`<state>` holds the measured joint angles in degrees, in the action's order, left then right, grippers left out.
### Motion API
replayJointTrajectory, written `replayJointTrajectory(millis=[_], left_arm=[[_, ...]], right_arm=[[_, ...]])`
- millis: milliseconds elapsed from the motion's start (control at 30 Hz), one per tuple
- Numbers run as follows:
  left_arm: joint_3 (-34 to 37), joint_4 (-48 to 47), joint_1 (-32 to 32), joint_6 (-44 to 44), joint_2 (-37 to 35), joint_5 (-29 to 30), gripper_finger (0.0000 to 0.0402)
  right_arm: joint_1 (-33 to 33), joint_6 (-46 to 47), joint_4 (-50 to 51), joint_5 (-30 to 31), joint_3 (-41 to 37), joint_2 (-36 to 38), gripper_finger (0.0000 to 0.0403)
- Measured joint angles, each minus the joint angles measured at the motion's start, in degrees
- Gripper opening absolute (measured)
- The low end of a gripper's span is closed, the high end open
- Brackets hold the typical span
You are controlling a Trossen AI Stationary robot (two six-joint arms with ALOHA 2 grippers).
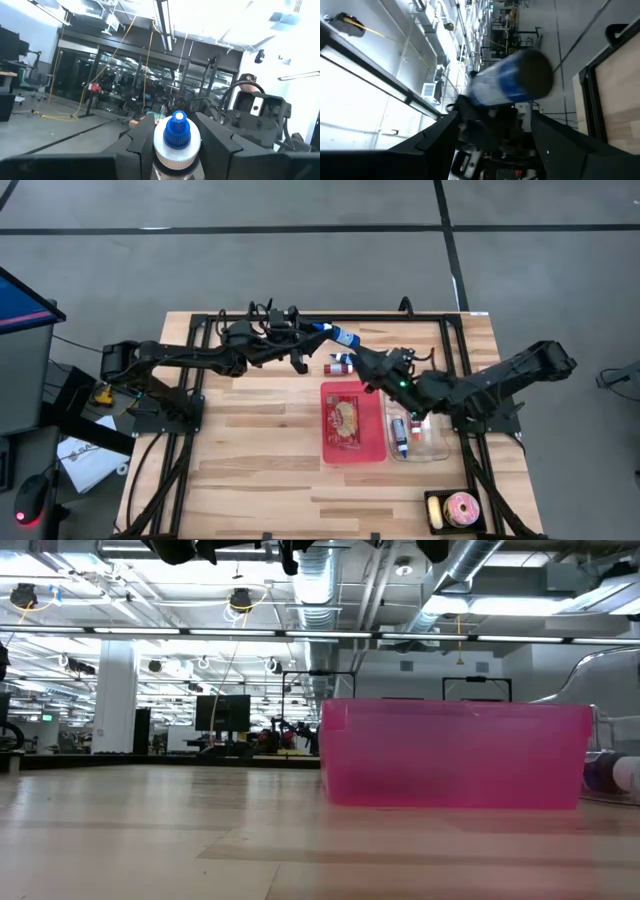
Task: Pick & Place Food Item
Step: Put the left blue food coloring bottle into the transparent bin
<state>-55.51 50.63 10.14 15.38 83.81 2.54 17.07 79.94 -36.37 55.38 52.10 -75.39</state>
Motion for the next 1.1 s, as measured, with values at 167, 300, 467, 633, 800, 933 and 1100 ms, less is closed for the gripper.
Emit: replayJointTrajectory(millis=[167,300,467,633,800,933,1100], left_arm=[[0.00,-0.26,0.06,0.23,-0.22,-0.06,0.0108],[0.00,-0.26,-0.40,1.33,-0.28,-0.08,0.0108],[0.00,-0.08,-0.56,2.31,-0.28,-0.48,0.0108],[-0.02,-0.07,-0.56,2.92,-0.28,-0.61,0.0108],[-0.11,0.20,-0.58,3.20,-0.33,-0.93,0.0108],[-0.11,0.13,-0.59,3.54,-0.33,-0.99,0.0108],[-0.11,-0.09,-0.60,3.56,-0.35,-1.00,0.0108]], right_arm=[[-0.59,1.11,-0.37,-0.05,0.00,-1.42,0.0240],[-2.32,1.11,-0.31,-0.07,0.00,-1.47,0.0240],[-4.37,0.67,-0.36,-2.14,0.00,-1.47,0.0240],[-6.02,0.58,-0.49,-3.84,0.00,-1.47,0.0240],[-6.77,-2.70,-3.74,-4.41,-0.04,-1.47,0.0240],[-7.12,-5.35,-5.70,-4.68,-0.04,-1.47,0.0240],[-7.51,-5.51,-5.98,-6.00,-0.04,-1.47,0.0240]])
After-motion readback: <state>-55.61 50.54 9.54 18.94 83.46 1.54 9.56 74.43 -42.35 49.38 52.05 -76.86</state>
